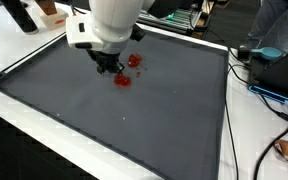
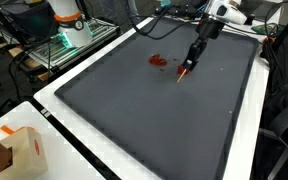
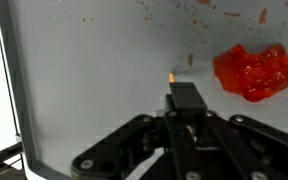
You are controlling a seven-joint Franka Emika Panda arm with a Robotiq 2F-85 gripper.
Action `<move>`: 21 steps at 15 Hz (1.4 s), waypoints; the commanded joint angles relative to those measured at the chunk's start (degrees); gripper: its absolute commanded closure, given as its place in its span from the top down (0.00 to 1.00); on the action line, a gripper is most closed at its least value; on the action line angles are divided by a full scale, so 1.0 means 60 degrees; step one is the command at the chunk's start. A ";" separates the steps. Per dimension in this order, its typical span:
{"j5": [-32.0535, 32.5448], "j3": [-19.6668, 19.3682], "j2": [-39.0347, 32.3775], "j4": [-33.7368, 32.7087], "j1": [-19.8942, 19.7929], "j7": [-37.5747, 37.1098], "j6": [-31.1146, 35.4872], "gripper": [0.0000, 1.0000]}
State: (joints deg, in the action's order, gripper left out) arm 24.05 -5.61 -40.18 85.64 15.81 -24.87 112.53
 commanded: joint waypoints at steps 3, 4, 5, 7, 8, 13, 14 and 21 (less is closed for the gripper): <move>-0.0207 0.0226 -0.0043 -0.0134 -0.0185 0.0640 -0.0134 0.03; -0.0292 0.0280 -0.0035 -0.0150 -0.0235 0.0772 -0.0143 0.03; -0.0443 0.0382 -0.0010 -0.0151 -0.0330 0.1014 -0.0127 0.03; -0.0647 0.0499 0.0012 -0.0181 -0.0451 0.1361 -0.0118 0.03; -0.0788 0.0565 0.0041 -0.0206 -0.0532 0.1578 -0.0135 0.03; -0.1691 0.0889 0.0173 -0.0358 -0.0964 0.2667 -0.0187 0.03; -0.1903 0.0960 0.0223 -0.0369 -0.1067 0.2889 -0.0185 0.03; -0.2818 0.1225 0.0716 -0.0339 -0.1577 0.3938 -0.0193 0.03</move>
State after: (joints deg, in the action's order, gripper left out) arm 9.58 0.35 -38.01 82.50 8.11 -3.79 112.47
